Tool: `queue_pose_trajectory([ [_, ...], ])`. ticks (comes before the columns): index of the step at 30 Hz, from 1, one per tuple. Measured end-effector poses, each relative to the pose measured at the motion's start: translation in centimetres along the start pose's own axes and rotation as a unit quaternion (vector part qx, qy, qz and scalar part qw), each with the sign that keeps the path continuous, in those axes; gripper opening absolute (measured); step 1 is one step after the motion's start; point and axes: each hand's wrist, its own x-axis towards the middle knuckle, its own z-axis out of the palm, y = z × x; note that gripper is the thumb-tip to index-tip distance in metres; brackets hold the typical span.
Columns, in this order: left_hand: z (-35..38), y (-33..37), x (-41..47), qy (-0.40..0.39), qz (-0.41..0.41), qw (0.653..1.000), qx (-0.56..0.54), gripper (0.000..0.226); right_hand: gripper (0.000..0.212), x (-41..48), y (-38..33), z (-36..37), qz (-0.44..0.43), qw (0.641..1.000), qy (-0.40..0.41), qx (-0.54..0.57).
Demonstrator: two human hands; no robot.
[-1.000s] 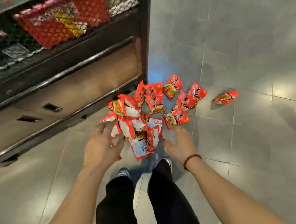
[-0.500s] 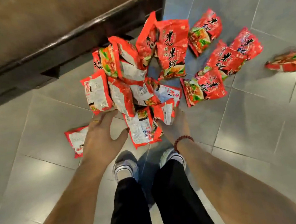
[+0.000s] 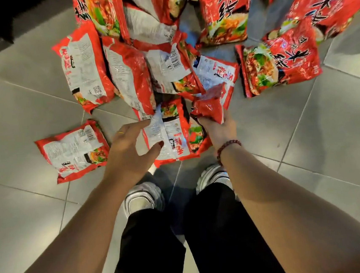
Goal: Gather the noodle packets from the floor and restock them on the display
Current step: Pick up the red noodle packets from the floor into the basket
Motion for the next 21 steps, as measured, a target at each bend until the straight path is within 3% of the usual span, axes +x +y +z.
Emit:
queue_pose_trajectory([
  [4, -0.3, 4.0, 0.6, -0.018, -0.020, 0.995, -0.096, 0.052, 0.054, -1.7, -1.7, -3.1, 0.040, 0.978, -0.083, 0.189],
  [9, -1.7, 10.7, 3.0, -0.135, -0.018, 0.964, -0.228, 0.066, 0.094, -2.7, -5.5, -7.3, 0.107, 0.915, -0.262, 0.287],
  [13, -1.8, 14.8, 4.5, -0.245, -0.039, 0.929, -0.273, 0.068, 0.051, -3.4, -8.4, -9.2, 0.073, 0.907, -0.319, 0.265],
  [17, -0.4, 15.7, 5.8, -0.202, -0.106, 0.924, -0.307, 0.060, 0.017, -2.3, -9.8, -9.7, 0.031, 0.942, -0.244, 0.229],
  [19, 0.5, 14.7, 6.3, -0.156, -0.121, 0.922, -0.333, 0.070, 0.003, -0.1, -9.2, -10.1, 0.041, 0.963, -0.122, 0.235],
  [21, 1.5, 13.5, 6.8, -0.102, -0.136, 0.912, -0.374, 0.073, 0.013, 2.9, -8.1, -11.1, 0.067, 0.968, 0.032, 0.239],
])
